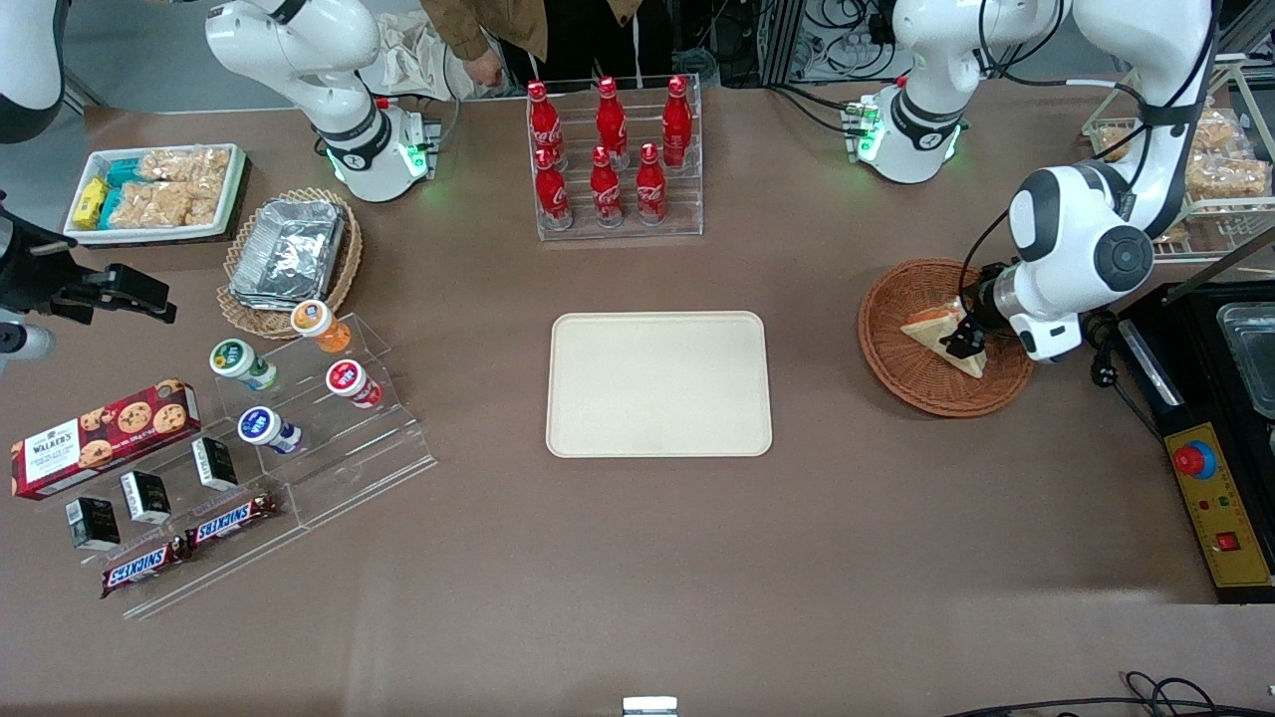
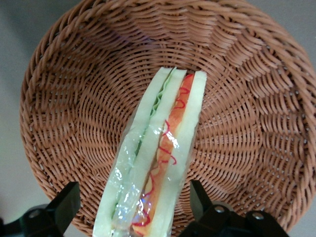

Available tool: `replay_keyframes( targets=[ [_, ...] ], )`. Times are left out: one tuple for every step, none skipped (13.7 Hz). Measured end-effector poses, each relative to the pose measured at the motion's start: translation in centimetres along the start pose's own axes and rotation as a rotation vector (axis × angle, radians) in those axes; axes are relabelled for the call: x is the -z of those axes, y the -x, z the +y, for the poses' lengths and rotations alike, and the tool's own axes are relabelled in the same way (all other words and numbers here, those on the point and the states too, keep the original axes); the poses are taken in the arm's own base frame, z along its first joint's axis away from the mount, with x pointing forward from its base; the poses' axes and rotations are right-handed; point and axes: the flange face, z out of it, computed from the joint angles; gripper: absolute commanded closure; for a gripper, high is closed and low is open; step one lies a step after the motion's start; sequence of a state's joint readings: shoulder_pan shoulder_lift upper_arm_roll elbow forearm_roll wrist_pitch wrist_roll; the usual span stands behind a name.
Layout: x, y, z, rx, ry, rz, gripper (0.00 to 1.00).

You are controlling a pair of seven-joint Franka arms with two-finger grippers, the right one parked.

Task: Place sandwich from basket to tray
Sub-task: 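Lift the sandwich upright out of the basket with the left gripper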

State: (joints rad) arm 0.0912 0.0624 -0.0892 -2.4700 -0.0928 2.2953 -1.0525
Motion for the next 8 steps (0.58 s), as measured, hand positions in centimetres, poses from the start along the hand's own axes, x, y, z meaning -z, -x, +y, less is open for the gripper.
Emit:
replay_keyframes(
  targets=[
    [-0.21,-0.02,0.02,0.000,-0.003,-0.002,0.23],
    [-0.39,-0.05,0.06,0.000,-0.004,-0.003,0.45],
    [-0.55,-0.08,0.11,0.000,-0.003,-0.002,0.52],
    [-0.69,-0.10,0.14,0.001,-0.004,-0.003,0.54],
    [-0.81,-0.13,0.18,0.001,-0.004,-0.003,0.58],
    [-0.85,-0.15,0.23,0.001,-0.002,-0.002,0.66],
    [-0.81,-0.14,0.27,0.000,0.000,-0.001,0.69],
    [-0.75,-0.13,0.33,-0.001,0.001,0.000,0.72]
  ],
)
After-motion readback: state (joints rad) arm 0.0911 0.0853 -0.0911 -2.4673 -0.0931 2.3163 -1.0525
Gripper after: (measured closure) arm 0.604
